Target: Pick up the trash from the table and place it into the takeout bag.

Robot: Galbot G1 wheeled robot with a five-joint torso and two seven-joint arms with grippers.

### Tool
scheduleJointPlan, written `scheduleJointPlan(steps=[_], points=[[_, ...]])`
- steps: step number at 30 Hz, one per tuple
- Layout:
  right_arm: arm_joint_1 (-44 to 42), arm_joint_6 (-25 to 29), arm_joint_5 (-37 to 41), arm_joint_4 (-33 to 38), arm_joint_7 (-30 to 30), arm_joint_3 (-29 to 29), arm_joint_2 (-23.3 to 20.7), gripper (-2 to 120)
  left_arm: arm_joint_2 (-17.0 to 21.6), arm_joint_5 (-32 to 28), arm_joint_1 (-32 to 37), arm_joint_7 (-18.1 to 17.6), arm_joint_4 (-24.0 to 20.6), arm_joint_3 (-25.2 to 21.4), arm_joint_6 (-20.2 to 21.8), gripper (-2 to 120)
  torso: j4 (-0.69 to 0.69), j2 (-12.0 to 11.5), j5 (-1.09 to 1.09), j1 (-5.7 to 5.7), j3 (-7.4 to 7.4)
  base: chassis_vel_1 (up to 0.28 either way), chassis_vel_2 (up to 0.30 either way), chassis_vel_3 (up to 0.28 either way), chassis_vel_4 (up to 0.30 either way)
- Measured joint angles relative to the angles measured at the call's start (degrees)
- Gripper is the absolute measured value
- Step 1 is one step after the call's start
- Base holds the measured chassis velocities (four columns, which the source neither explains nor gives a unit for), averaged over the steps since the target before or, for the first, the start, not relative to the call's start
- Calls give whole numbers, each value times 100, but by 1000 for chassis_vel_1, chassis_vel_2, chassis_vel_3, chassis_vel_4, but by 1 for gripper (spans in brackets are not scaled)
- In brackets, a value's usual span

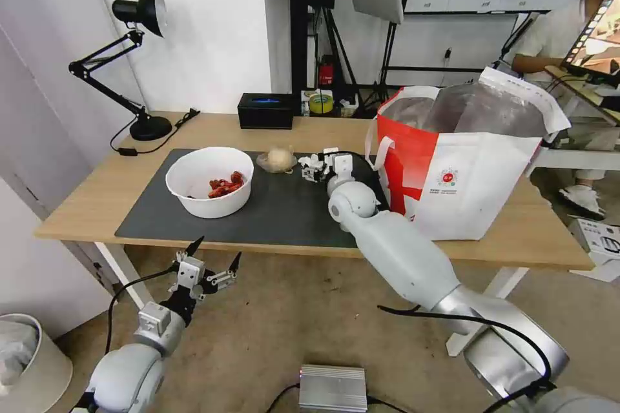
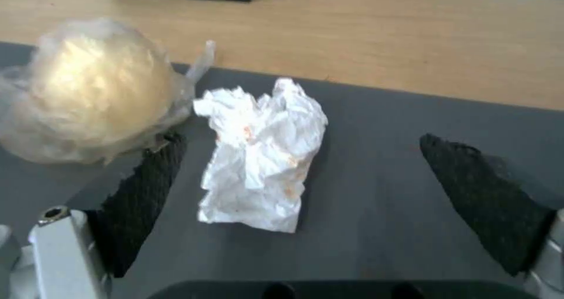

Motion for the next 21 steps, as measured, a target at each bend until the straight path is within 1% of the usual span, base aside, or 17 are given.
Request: scheduleJointPlan(steps=[2,11,21], points=[[68,18,1,-167,-101,-9,24,100,-23,15,-5,0,0,24,-2,100,-1,0,0,0,0,0,0,0,0],[367,43,-47,-693,-532,-7,187,100,-112,102,38,-1,0,32,-19,100,0,0,0,-1,0,0,0,0,0],[578,30,-144,-1079,-713,-68,310,100,-149,138,20,-4,8,84,-31,100,0,1,0,-1,0,0,0,0,0]])
